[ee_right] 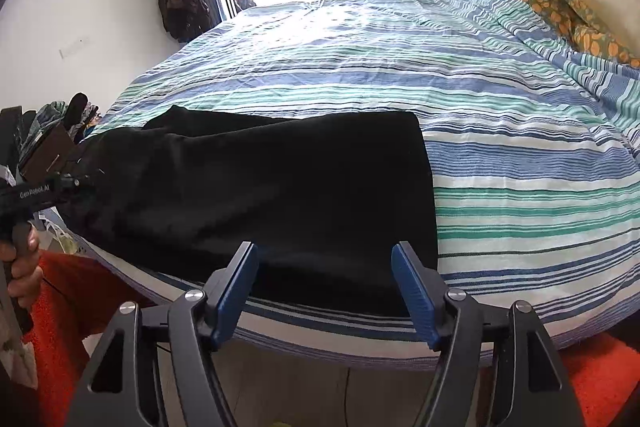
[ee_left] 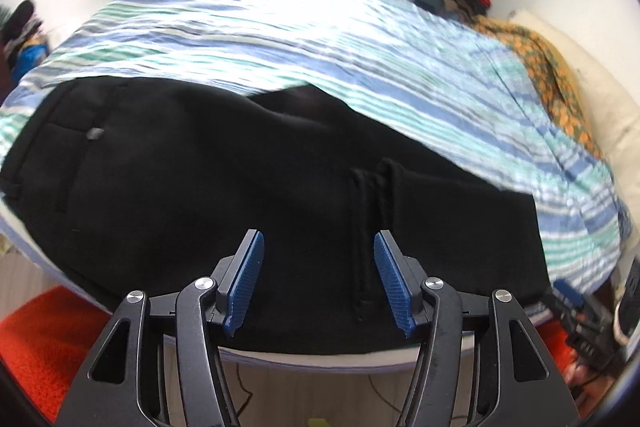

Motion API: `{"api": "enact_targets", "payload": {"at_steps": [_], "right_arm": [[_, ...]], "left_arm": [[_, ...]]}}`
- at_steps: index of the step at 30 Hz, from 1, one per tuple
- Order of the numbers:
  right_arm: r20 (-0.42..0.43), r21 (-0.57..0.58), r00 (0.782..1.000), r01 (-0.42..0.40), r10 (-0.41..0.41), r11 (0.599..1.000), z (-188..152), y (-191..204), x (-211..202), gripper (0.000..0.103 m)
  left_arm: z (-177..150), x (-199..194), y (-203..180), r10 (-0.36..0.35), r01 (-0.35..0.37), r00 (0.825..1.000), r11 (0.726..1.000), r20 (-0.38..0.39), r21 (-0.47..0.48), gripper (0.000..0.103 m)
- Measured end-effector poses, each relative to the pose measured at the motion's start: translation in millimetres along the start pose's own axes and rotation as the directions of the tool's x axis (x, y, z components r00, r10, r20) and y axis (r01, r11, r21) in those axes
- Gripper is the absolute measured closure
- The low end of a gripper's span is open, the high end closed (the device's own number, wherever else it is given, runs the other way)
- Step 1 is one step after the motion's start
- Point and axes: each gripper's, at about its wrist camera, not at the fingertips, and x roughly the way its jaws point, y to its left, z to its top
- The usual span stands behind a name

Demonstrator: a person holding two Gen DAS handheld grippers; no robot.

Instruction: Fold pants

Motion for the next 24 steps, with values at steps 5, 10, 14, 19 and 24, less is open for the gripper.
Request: {"api": "enact_targets", "payload": {"at_steps": [5,10,14,19,24], "right_arm": [[-0.002,-0.009,1.0,-0.002,0.002,1.0,1,0,1,0.034],[0.0,-0.036,1.0,-0.026,0.026,0.999,1,9,5,0.034],[-0.012,-0.057,0.999,-0.054,0.053,0.997,1,16,8,0.034],[-0.017,-0.076,0.997,-0.074,0.073,0.994,-1,24,9,0.034],[-0.025,-0.075,0.997,-0.077,0.075,0.994,-2,25,10,0.034]], "left_arm": [[13,-35,89,0.043,-0.017,0.995,0.962,0.089,-0.274,0.036],[-5,-65,184,0.017,0.093,0.981,0.836,0.195,-0.541,0.034],[-27,-73,244,-0.013,0.203,0.963,0.691,0.269,-0.693,0.034],[-37,-69,268,-0.068,0.3,0.942,0.606,0.327,-0.737,0.041],[-43,-52,267,-0.071,0.258,0.96,0.604,0.271,-0.754,0.042]]}}
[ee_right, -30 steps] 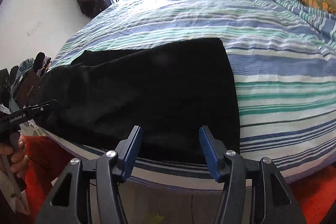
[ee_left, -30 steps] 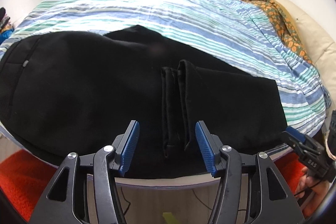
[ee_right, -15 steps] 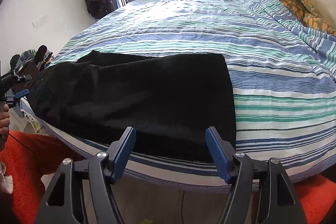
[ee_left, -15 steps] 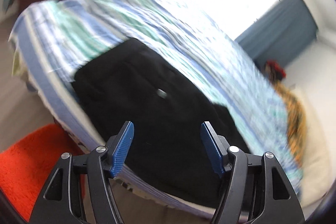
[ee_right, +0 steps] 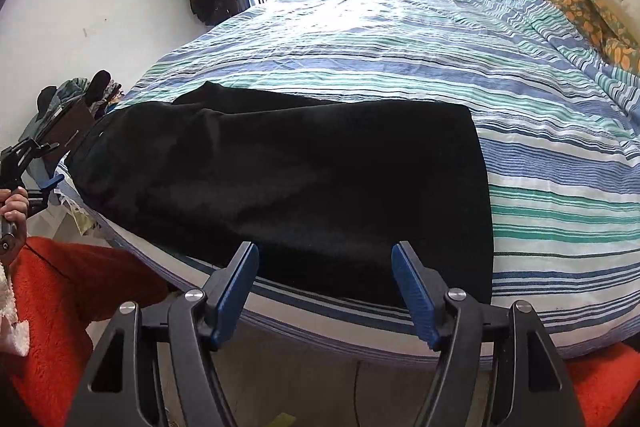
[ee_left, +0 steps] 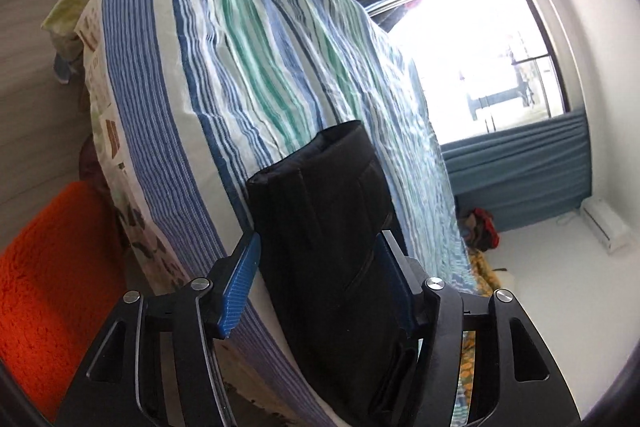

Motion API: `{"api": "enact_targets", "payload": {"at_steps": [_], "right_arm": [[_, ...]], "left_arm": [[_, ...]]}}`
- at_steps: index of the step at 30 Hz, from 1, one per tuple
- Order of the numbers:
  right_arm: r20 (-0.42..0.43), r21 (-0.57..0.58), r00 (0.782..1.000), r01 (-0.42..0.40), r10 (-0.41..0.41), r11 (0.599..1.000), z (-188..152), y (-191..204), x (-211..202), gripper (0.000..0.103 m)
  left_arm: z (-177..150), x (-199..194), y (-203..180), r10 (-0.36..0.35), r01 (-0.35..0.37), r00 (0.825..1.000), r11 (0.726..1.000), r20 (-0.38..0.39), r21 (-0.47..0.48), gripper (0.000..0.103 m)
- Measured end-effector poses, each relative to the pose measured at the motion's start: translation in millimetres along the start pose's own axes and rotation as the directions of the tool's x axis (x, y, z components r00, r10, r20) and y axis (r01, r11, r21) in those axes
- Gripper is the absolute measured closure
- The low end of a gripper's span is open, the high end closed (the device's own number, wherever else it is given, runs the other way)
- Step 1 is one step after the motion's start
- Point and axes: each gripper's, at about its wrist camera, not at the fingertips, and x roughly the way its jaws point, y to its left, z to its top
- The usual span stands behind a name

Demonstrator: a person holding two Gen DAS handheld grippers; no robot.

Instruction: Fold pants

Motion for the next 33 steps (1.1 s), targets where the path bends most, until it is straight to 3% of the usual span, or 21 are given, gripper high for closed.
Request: {"api": "enact_targets", "payload": {"at_steps": [14,15,16,19,22,25,27,29,31,33], "right_arm": [[-0.011,0.002,1.0,0.004,-0.004,1.0,-2,-2,2,0.034],[-0.011,0.003,1.0,0.004,-0.004,1.0,-2,-2,2,0.034],[-0.011,0.004,1.0,0.004,-0.004,1.0,-2,-2,2,0.034],[-0.012,0.001,1.0,0.005,-0.005,1.0,-3,-1,3,0.034],[-0.01,0.0,1.0,0.006,-0.006,1.0,-3,0,3,0.034],[-0.002,0.006,1.0,0.003,-0.003,1.0,-2,-2,1,0.034],[0.006,0.015,1.0,-0.001,0.001,1.0,-2,-5,-1,0.034],[0.017,0.028,1.0,-0.004,0.003,1.0,0,-8,-3,0.034],[0.028,0.044,1.0,-0.006,0.005,0.999,1,-12,-5,0.034],[0.038,0.063,0.999,-0.01,0.008,0.998,3,-17,-6,0.034]], "left_arm": [[3,34,6,0.019,-0.021,0.999,0.999,-0.037,-0.047,0.042],[3,35,6,0.02,-0.021,0.999,0.999,-0.036,-0.048,0.045],[3,35,5,0.018,-0.02,0.999,0.999,-0.031,-0.044,0.058],[5,34,5,0.023,-0.024,0.999,0.999,-0.024,-0.03,0.074],[3,32,1,0.043,-0.043,0.999,0.999,-0.016,-0.001,0.078],[-1,27,-18,0.107,-0.107,0.994,0.989,0.009,0.103,0.081],[-9,19,-45,0.164,-0.17,0.985,0.959,0.046,0.228,0.083],[-19,10,-75,0.19,-0.21,0.978,0.911,0.09,0.354,0.083],[-35,-2,-110,0.188,-0.23,0.973,0.848,0.136,0.477,0.083],[-59,-14,-151,0.157,-0.232,0.972,0.758,0.175,0.609,0.083]]}}
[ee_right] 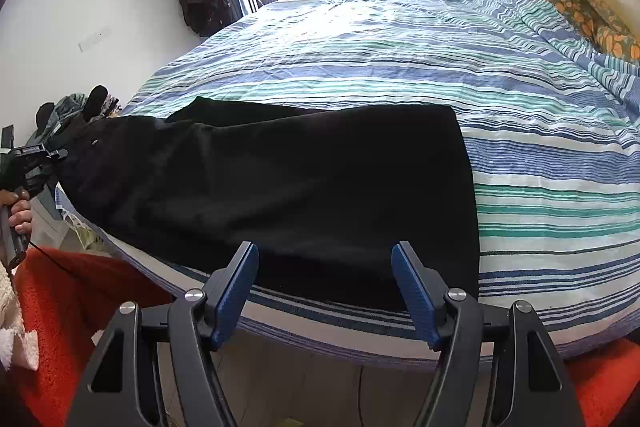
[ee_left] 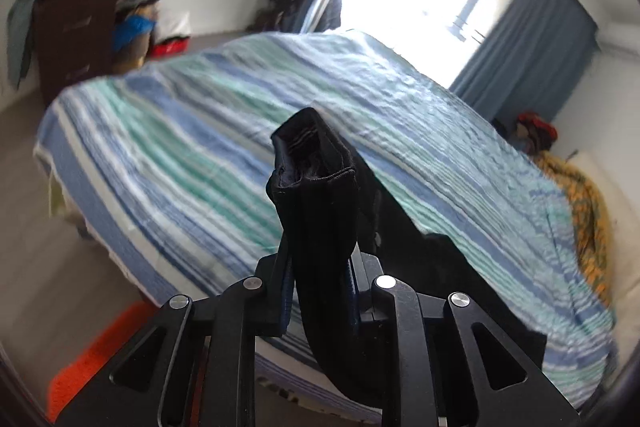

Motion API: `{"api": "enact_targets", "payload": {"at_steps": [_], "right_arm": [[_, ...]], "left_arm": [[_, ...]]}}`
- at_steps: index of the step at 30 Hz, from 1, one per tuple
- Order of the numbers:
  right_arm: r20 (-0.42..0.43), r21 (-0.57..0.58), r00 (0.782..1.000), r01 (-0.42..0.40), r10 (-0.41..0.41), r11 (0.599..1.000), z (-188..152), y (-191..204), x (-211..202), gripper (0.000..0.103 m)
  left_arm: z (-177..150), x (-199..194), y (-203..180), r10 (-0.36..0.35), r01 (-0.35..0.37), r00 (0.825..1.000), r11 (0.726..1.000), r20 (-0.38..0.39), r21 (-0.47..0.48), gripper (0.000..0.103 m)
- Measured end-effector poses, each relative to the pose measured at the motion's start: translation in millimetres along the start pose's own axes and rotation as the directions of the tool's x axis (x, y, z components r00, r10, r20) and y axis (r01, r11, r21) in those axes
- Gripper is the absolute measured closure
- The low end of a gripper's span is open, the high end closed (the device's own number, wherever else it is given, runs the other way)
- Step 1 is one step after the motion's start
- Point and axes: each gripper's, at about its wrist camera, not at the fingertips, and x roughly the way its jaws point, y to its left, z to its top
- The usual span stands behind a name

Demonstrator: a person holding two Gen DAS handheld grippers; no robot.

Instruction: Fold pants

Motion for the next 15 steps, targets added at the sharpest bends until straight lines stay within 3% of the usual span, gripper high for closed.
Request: {"api": "enact_targets", "payload": {"at_steps": [2,4,7,10,13,15], "right_arm": [[0.01,0.021,1.0,-0.002,0.002,1.0,2,-5,-1,0.034],[0.023,0.044,1.0,-0.005,0.004,0.999,3,-10,-3,0.034],[0.052,0.075,0.999,0.001,-0.005,0.997,6,-19,-9,0.034],[0.075,0.1,0.997,0.011,-0.018,0.995,8,-27,-15,0.034],[0.082,0.135,0.996,0.017,-0.028,0.991,7,-37,-20,0.034],[0.085,0.161,0.996,0.023,-0.037,0.987,5,-45,-22,0.034]], "left_arm": [[1,-21,-48,-0.022,0.017,0.999,0.988,0.035,0.155,0.083],[-6,-36,-97,-0.063,0.044,0.997,0.955,0.053,0.294,0.083],[-32,-41,-170,-0.134,0.109,0.991,0.88,0.023,0.462,0.083],[-79,-25,-233,-0.188,0.202,0.979,0.795,-0.084,0.572,0.083],[-129,4,-278,-0.164,0.242,0.97,0.709,-0.178,0.662,0.083],[-168,33,-299,-0.109,0.247,0.966,0.643,-0.233,0.725,0.082]]}}
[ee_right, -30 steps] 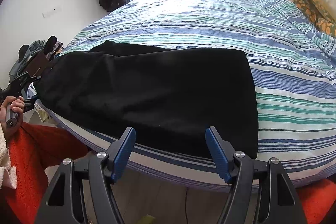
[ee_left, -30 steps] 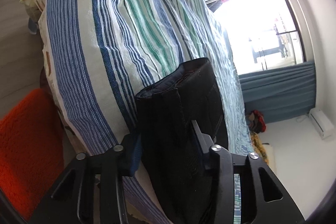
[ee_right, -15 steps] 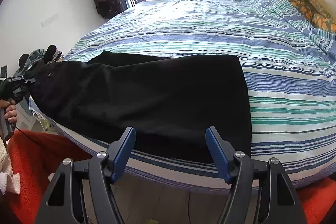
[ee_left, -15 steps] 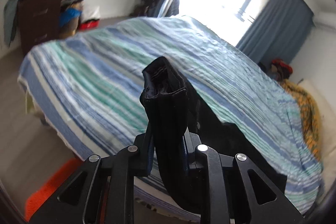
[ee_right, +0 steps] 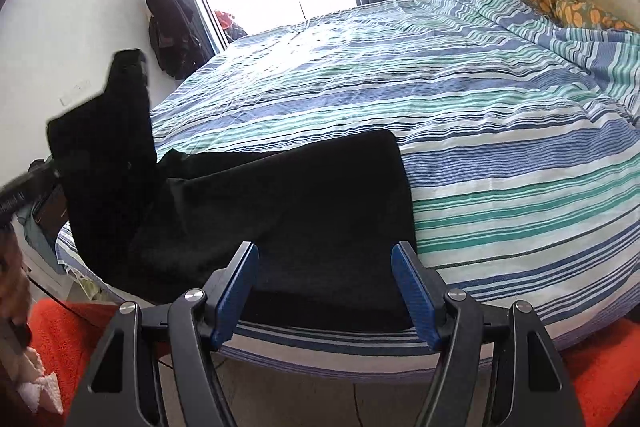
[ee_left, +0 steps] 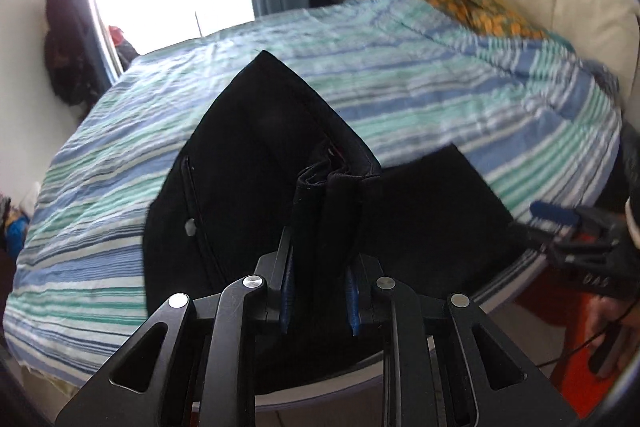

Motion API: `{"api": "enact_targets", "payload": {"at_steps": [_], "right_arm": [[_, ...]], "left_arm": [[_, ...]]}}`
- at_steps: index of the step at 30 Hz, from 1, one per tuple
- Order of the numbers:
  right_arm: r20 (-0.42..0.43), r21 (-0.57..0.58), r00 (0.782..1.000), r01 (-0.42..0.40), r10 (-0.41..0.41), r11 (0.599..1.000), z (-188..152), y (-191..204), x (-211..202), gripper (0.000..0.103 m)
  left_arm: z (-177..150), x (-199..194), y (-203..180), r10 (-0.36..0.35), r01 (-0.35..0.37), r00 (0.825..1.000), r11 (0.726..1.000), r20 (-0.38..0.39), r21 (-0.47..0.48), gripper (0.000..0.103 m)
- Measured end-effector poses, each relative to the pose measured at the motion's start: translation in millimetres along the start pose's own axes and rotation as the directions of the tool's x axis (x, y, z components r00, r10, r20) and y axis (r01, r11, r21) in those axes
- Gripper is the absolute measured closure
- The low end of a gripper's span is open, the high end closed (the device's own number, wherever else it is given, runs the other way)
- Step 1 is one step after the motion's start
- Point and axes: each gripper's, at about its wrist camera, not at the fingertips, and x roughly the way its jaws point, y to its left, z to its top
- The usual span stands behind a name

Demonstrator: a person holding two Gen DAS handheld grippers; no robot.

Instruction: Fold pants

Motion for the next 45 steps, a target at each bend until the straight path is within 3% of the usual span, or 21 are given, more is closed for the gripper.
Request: {"api": "enact_targets", "payload": {"at_steps": [2,3,5,10,14,16,18,20,21,22,25,28,30,32,35,37,39,41,42,44,45], "right_arm": [[0.005,0.016,1.0,0.01,-0.01,1.0,0,-7,-3,0.034],[0.008,0.021,1.0,0.015,-0.015,1.0,-1,-10,-5,0.034],[0.017,0.03,1.0,0.024,-0.024,0.999,-1,-15,-9,0.034],[0.028,0.062,0.999,0.039,-0.041,0.997,1,-27,-14,0.034],[0.028,0.055,0.999,0.016,-0.018,0.998,4,-23,-13,0.034],[0.027,0.044,0.999,-0.03,0.029,0.999,9,-14,-11,0.034],[0.008,0.053,0.992,-0.128,0.128,0.99,17,-7,-5,0.034],[-0.027,0.098,0.964,-0.259,0.263,0.961,25,-2,8,0.034],[-0.06,0.143,0.936,-0.336,0.347,0.931,28,-1,18,0.034],[-0.109,0.207,0.892,-0.411,0.438,0.888,31,-2,33,0.035],[-0.212,0.33,0.786,-0.501,0.58,0.8,36,0,70,0.039],[-0.335,0.305,0.726,-0.52,0.601,0.798,38,12,93,0.05],[-0.408,0.255,0.698,-0.531,0.588,0.808,37,22,102,0.053],[-0.467,0.225,0.656,-0.561,0.593,0.797,36,31,111,0.055],[-0.538,0.184,0.628,-0.563,0.562,0.806,36,40,125,0.055],[-0.564,0.169,0.626,-0.55,0.538,0.818,38,42,134,0.059],[-0.582,0.194,0.589,-0.569,0.561,0.799,38,44,142,0.059],[-0.601,0.193,0.563,-0.587,0.567,0.787,36,48,146,0.071],[-0.608,0.18,0.571,-0.578,0.552,0.796,35,51,147,0.074],[-0.611,0.098,0.626,-0.548,0.485,0.831,34,63,141,0.077],[-0.603,0.055,0.657,-0.531,0.452,0.846,34,70,135,0.079]], "left_arm": [[-8,29,-23,0.023,-0.018,0.998,0.996,-0.062,0.091,0.077],[-15,39,-33,0.039,-0.026,0.995,0.991,-0.096,0.134,0.068],[-22,43,-47,0.067,-0.044,0.99,0.982,-0.126,0.183,0.066],[-7,-12,-19,-0.056,0.059,0.997,0.996,-0.062,0.063,0.034],[-2,-45,53,0.042,-0.04,0.999,0.995,0.02,-0.092,0.034],[-13,-41,82,0.121,-0.118,0.993,0.983,0.012,-0.144,0.05],[-29,-23,104,0.154,-0.161,0.986,0.972,-0.058,-0.173,0.065],[-49,-1,112,0.127,-0.15,0.984,0.969,-0.124,-0.198,0.075],[-57,12,110,0.084,-0.115,0.984,0.973,-0.157,-0.202,0.084],[-63,22,102,0.056,-0.089,0.983,0.977,-0.172,-0.195,0.091],[-66,33,79,0.07,-0.093,0.982,0.988,-0.175,-0.126,0.103],[-63,30,81,0.047,-0.072,0.984,0.987,-0.173,-0.142,0.103],[-65,29,85,0.029,-0.056,0.986,0.985,-0.165,-0.162,0.103],[-69,24,87,0.028,-0.055,0.987,0.985,-0.16,-0.163,0.103],[-69,25,87,0.034,-0.059,0.987,0.985,-0.155,-0.159,0.103],[-69,26,88,0.034,-0.059,0.987,0.986,-0.155,-0.158,0.103],[-71,25,88,0.032,-0.057,0.987,0.985,-0.155,-0.164,0.103],[-72,24,90,0.032,-0.058,0.987,0.984,-0.155,-0.168,0.103],[-73,24,90,0.033,-0.06,0.987,0.984,-0.155,-0.168,0.103],[-73,22,91,0.054,-0.078,0.988,0.982,-0.144,-0.17,0.095],[-73,19,94,0.067,-0.091,0.988,0.98,-0.137,-0.179,0.085]]}}
